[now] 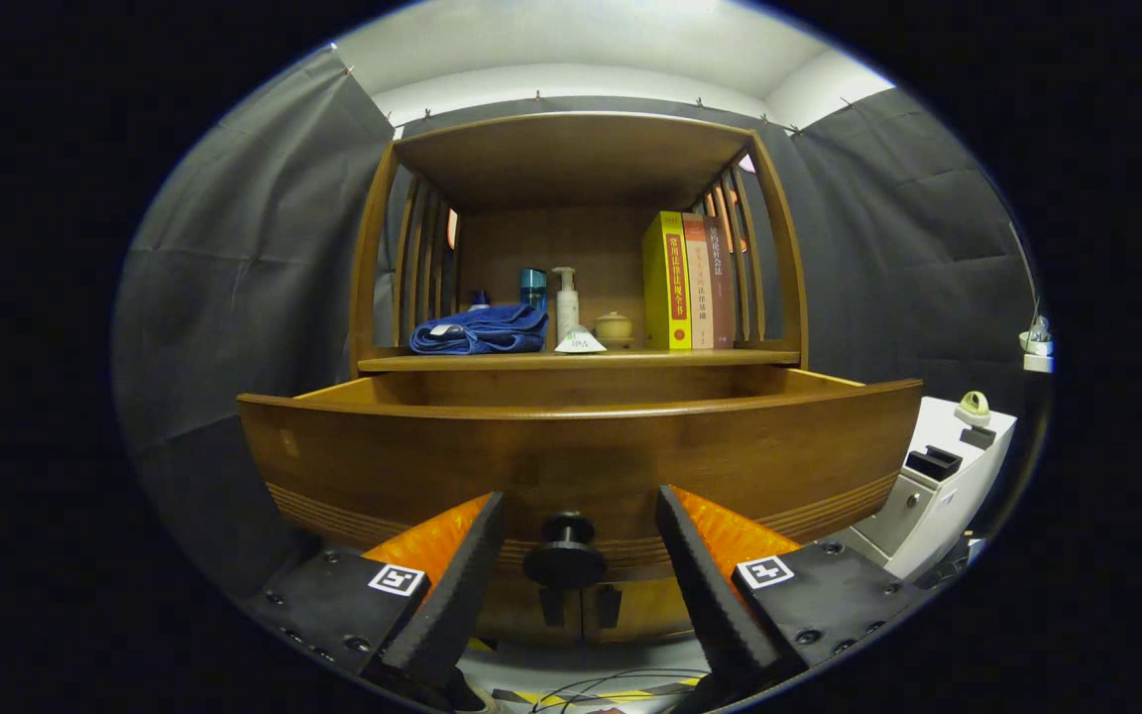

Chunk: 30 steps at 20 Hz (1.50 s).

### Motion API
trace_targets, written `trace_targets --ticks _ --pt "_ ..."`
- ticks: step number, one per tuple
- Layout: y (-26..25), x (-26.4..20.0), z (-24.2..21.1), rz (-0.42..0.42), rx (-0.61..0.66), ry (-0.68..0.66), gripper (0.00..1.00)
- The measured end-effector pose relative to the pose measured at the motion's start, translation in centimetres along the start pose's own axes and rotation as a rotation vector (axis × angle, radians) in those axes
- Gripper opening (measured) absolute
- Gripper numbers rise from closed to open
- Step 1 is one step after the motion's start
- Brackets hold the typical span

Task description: Pull open the drawer, take out the items inside it, and place them on the countertop above the cabinet.

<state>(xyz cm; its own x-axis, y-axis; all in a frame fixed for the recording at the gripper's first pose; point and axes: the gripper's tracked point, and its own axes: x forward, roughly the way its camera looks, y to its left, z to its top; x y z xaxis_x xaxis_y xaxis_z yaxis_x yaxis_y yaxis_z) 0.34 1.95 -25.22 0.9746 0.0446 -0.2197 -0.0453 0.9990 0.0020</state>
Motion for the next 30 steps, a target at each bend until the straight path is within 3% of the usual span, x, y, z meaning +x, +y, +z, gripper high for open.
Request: trace_targets --ticks 9,30 --pt "-0.1 1.4 -0.2 -0.018 0.018 0.016 0.99" --pt "-0.2 14.0 2.0 -0.017 0.03 0.046 0.98"
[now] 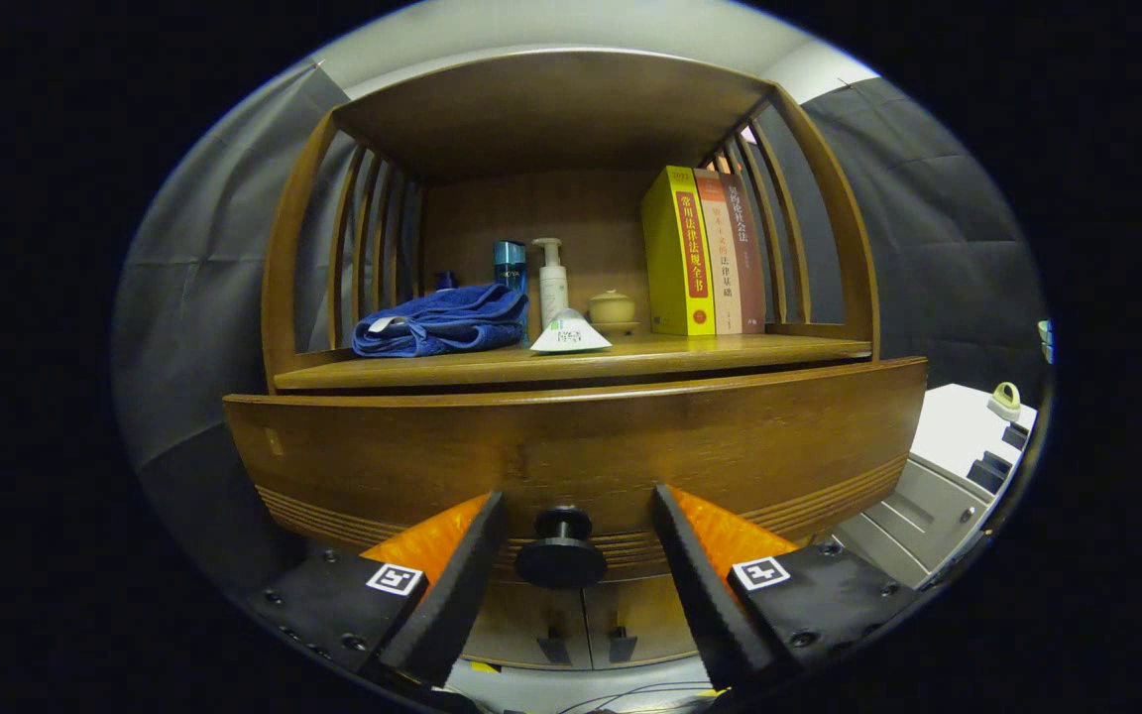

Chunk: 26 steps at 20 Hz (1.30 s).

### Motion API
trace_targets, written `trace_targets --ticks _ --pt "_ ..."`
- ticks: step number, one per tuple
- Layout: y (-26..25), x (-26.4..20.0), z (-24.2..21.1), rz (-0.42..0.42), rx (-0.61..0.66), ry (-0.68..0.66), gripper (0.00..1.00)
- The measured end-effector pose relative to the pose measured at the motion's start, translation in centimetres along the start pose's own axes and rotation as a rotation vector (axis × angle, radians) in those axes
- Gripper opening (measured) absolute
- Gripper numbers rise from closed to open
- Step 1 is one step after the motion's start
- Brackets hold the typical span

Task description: Pull open the drawer, take out the items inside it, and place them on the countertop above the cabinet.

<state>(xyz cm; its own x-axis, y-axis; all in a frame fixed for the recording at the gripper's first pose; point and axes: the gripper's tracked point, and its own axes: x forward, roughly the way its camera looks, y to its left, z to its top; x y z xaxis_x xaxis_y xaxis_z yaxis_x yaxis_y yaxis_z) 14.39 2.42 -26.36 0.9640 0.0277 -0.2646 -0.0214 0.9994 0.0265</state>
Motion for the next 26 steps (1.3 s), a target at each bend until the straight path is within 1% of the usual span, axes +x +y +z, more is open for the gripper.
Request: trace_targets --ticks 6,10,12,17,18,21,23,26 --pt "-0.1 2.6 0.1 -0.006 -0.048 -0.003 0.97" --pt "0.1 3.7 0.2 -0.009 -0.054 0.0 0.98" --pt "0.0 3.7 0.3 -0.01 -0.05 0.003 0.98" --pt "-0.5 3.7 0.0 -0.024 -0.084 0.0 0.97" --pt "-0.8 3.1 0.5 -0.037 -0.076 -0.009 0.97" --pt "-1.4 0.0 2.7 -0.042 -0.066 -0.057 0.97" --pt "-2.1 -3.2 3.6 -0.041 -0.054 -0.066 0.97" --pt "-3.4 -7.4 4.9 -0.035 0.0 -0.097 0.97"
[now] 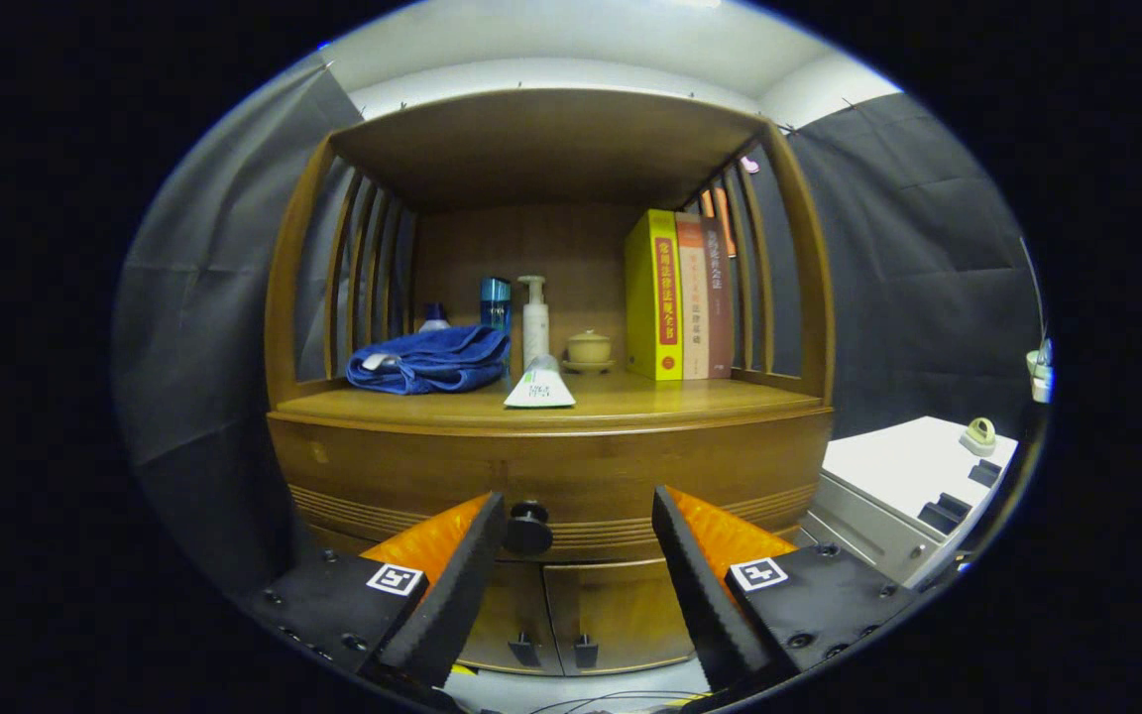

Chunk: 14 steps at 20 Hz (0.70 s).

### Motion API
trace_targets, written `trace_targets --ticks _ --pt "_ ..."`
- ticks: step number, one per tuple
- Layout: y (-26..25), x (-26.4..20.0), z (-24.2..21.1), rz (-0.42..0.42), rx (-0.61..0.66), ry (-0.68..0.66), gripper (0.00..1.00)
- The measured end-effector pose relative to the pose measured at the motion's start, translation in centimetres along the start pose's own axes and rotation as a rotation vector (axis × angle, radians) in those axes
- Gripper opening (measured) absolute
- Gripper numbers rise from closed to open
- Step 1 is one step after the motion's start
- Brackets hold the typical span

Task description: Pull open the drawer, take out the items inside it, and place them on the countertop above the cabinet.

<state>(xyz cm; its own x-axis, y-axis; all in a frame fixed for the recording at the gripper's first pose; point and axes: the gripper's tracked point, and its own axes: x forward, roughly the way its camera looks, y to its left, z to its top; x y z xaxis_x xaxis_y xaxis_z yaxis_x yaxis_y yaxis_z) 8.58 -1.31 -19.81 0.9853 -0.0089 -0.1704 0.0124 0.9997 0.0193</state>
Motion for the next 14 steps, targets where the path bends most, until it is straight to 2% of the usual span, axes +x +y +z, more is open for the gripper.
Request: trace_targets --ticks 4,14 --pt "-2.8 -5.0 0.5 -0.035 0.0 -0.026 0.97" --pt "-2.8 -14.1 1.6 0.025 -0.012 -0.11 0.97"
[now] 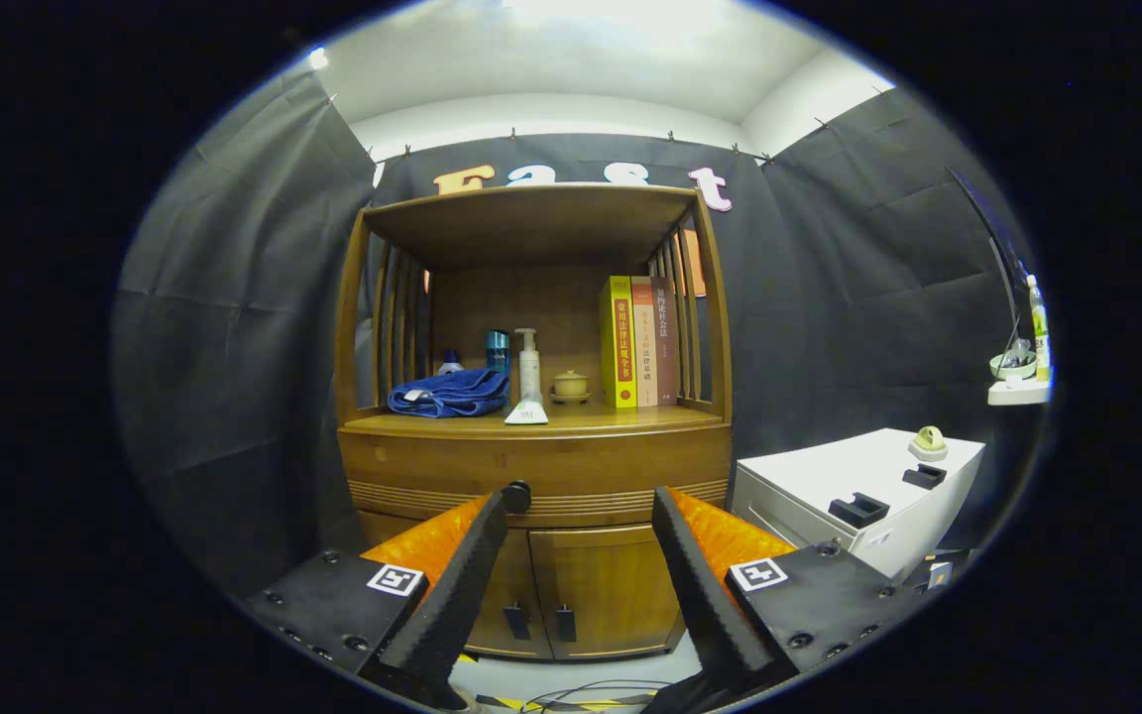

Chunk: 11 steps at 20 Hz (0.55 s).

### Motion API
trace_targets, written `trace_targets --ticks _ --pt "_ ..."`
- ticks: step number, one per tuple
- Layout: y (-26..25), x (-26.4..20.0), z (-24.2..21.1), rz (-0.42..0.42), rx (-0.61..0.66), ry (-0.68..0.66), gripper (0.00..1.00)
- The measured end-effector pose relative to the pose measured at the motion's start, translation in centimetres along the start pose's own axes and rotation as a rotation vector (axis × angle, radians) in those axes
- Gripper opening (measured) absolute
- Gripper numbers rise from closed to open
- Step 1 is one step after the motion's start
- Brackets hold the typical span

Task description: Pull open the drawer, take out the items inside it, and place them on the countertop above the cabinet.

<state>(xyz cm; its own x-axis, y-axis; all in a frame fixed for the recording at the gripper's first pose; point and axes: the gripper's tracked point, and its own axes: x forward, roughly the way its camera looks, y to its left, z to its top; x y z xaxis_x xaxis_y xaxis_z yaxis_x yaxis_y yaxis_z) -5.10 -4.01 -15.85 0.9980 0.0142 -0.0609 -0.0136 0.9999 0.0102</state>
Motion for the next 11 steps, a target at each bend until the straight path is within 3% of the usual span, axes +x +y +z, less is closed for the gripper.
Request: trace_targets --ticks 11 --pt "0.12 -1.05 0.69 -0.005 -0.02 -0.039 0.96"
